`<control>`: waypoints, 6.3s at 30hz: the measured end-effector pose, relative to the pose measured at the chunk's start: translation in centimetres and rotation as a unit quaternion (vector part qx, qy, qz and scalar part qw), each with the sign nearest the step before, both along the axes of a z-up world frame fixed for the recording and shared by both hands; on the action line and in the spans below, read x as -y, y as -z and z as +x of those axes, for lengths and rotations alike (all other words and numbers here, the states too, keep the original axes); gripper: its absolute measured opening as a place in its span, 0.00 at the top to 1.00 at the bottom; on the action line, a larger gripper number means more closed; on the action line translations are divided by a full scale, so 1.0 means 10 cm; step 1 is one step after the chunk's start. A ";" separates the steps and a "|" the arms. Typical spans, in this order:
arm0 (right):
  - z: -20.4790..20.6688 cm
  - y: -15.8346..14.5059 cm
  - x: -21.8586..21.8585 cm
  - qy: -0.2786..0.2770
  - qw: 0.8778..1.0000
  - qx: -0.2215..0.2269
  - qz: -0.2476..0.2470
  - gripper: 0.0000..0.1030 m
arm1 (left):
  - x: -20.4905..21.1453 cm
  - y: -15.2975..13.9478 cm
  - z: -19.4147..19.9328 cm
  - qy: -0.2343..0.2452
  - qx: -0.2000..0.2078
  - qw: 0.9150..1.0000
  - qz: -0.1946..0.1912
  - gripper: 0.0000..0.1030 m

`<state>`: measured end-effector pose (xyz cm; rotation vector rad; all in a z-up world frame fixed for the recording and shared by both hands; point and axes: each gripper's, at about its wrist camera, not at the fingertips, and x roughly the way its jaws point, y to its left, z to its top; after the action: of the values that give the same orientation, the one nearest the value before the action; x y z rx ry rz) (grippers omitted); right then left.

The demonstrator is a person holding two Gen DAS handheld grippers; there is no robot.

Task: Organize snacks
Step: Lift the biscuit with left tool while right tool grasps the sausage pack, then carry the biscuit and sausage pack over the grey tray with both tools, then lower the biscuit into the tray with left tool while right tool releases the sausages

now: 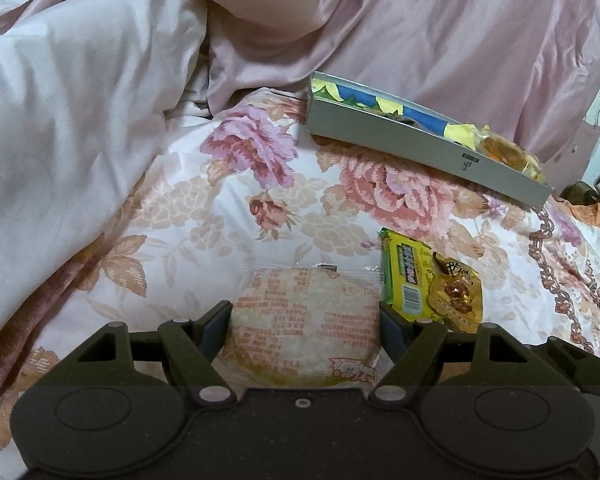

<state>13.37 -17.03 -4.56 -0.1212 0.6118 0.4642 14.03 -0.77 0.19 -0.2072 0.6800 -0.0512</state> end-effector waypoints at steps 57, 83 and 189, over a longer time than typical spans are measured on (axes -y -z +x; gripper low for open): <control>0.09 -0.47 0.18 0.029 0.982 0.185 -0.010 0.16 | 0.11 -0.51 0.16 -0.044 0.093 0.995 0.016 0.26; 0.21 -0.73 0.37 0.040 0.969 0.245 -0.019 0.16 | 0.21 -0.83 0.66 -0.053 0.133 0.989 0.020 0.26; -0.16 -1.07 1.13 0.099 0.968 0.229 0.042 0.00 | 0.49 -0.83 -0.08 -0.095 0.050 0.994 0.021 0.01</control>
<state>11.77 -28.37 6.13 -0.0815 0.1464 0.2546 13.28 -5.64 8.49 -0.2265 0.5582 0.1349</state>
